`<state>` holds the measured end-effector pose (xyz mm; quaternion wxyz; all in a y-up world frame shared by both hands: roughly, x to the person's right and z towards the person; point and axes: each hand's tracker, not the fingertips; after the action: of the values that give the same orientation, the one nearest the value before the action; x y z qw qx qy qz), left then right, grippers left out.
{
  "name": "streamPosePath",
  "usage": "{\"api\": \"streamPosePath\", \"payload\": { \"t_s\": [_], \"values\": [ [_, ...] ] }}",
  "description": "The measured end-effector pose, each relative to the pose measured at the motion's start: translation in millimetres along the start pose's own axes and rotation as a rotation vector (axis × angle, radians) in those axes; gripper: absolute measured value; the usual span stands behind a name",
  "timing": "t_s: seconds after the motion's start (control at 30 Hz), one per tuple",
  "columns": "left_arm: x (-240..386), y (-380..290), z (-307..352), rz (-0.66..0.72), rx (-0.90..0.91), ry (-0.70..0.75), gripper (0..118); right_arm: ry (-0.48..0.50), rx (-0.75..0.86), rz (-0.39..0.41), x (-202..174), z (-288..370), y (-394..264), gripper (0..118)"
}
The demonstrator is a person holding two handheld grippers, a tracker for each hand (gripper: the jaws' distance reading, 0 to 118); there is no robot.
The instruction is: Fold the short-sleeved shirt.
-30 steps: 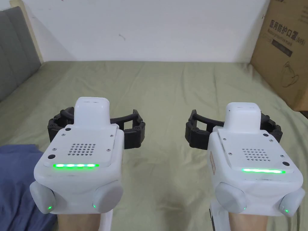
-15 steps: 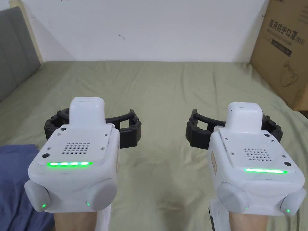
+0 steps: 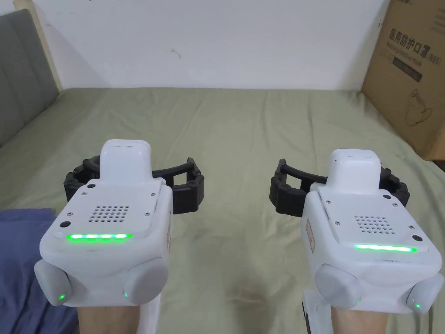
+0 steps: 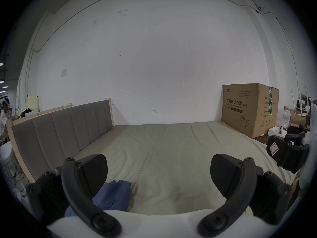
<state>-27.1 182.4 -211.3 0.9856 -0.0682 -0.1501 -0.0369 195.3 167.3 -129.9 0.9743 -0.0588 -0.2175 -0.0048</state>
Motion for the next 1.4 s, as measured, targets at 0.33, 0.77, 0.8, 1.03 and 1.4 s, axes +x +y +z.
{"api": "streamPosePath", "payload": {
  "t_s": [0.33,0.77,0.8,1.03,1.4],
  "values": [
    [1,1,0,-0.008,0.003,0.0,118,0.0,0.004,-0.009,-1,1,-1,118],
    [1,1,4,0.003,0.016,-0.029,40,0.04,-0.026,-0.011,1,0,-1,27],
    [3,1,5,-0.006,0.024,-0.008,17,0.02,-0.025,-0.021,0,-1,-2,11],
    [4,0,7,-0.001,0.042,-0.012,0,0.038,-0.009,-0.046,4,2,-2,0],
    [-26,10,8,0.017,0.019,0.034,0,0.14,-0.039,-0.067,-21,-12,8,0]
  ]
}}
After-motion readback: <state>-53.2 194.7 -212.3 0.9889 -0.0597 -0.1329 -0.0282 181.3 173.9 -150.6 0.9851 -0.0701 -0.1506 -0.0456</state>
